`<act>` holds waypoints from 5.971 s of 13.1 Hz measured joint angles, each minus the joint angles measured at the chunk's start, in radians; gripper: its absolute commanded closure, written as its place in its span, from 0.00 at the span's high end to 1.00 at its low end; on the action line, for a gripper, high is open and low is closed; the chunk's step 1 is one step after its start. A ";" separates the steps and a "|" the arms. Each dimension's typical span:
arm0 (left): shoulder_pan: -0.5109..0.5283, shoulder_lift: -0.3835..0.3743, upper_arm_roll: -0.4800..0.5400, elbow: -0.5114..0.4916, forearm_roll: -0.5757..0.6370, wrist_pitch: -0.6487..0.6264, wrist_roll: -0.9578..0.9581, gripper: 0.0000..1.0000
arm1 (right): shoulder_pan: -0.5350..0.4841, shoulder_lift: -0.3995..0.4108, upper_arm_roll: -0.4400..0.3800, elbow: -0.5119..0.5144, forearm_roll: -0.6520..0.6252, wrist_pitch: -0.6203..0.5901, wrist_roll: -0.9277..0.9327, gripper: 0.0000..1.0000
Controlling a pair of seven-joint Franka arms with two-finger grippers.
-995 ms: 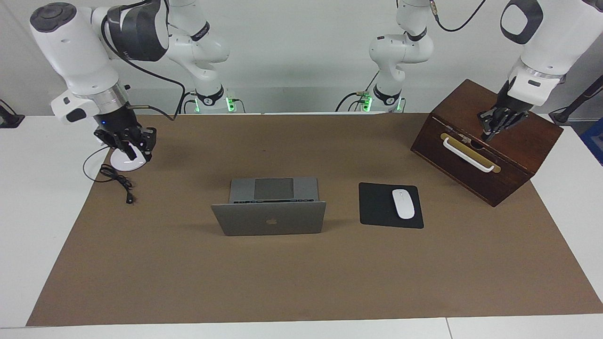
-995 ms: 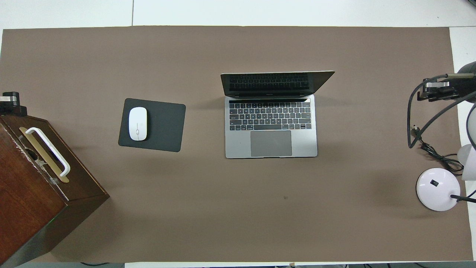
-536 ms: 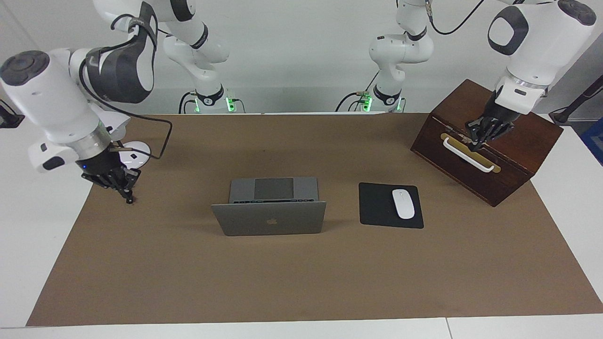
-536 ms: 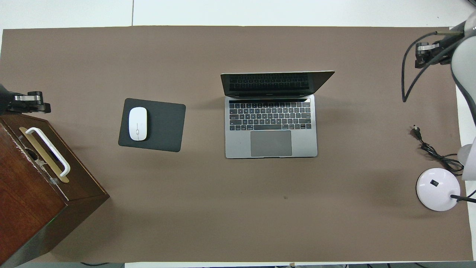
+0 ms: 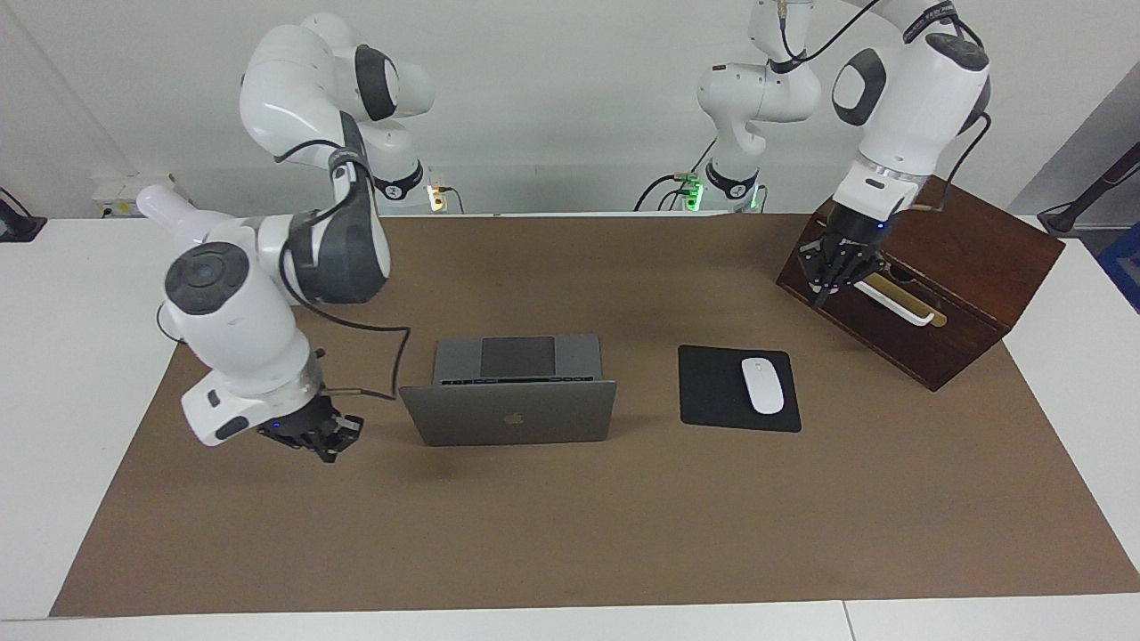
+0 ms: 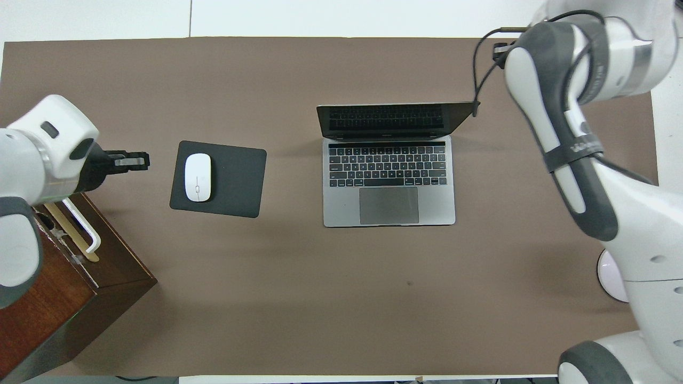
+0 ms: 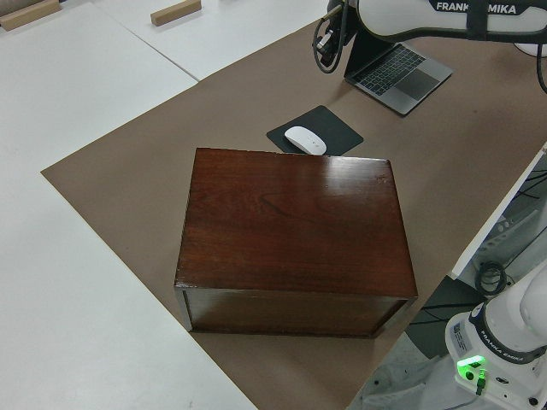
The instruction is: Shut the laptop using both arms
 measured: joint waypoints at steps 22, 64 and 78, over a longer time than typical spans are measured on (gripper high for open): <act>-0.484 0.213 -0.002 -0.345 -0.005 0.921 -0.037 0.00 | 0.115 0.004 -0.027 0.027 -0.009 0.002 0.196 0.00; -0.596 0.459 0.007 -0.385 -0.005 1.280 -0.006 0.00 | 0.159 -0.125 0.114 -0.282 0.108 0.012 0.225 0.00; -0.596 0.459 0.007 -0.385 -0.005 1.280 0.005 0.00 | 0.113 -0.142 0.116 -0.508 0.148 0.108 0.225 0.00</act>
